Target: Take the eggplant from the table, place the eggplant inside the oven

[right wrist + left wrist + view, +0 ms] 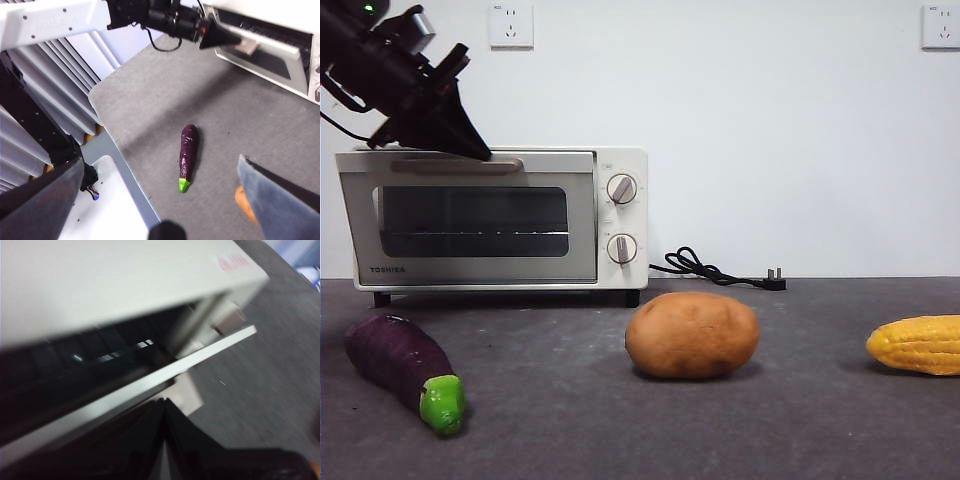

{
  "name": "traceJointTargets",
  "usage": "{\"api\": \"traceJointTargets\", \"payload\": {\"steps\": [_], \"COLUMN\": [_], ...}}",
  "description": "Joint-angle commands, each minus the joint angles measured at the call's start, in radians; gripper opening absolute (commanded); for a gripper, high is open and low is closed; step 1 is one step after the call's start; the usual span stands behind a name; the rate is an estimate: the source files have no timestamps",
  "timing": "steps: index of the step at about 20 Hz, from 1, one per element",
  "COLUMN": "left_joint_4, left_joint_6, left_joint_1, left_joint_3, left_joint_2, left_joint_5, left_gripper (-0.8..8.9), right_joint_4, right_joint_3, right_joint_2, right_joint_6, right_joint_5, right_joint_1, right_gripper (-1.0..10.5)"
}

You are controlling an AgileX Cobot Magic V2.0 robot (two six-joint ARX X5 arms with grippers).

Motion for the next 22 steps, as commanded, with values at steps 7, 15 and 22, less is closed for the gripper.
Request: {"api": "traceJointTargets", "payload": {"steps": [7, 15, 22], "left_joint_4": [-0.170, -0.307, -0.362], "left_joint_6": [0.011, 0.011, 0.011], "left_joint_1": [-0.058, -0.094, -0.113], "left_joint_3": [-0.031, -0.031, -0.031], "left_joint_2": [0.045, 0.045, 0.045], "left_joint_5": [-0.026, -0.025, -0.026], "left_gripper": [-0.06, -0.06, -0.06], "right_joint_4": [0.006, 0.006, 0.006], "right_joint_3": [0.004, 0.004, 0.004], "right_joint_2": [0.002, 0.002, 0.002], "right_joint_6": [-0.011, -0.010, -0.010], "right_joint_5": [-0.002, -0.002, -0.002], "right_joint_1": [0.002, 0.002, 0.002], "right_gripper": [6.6, 6.6, 6.6]}}
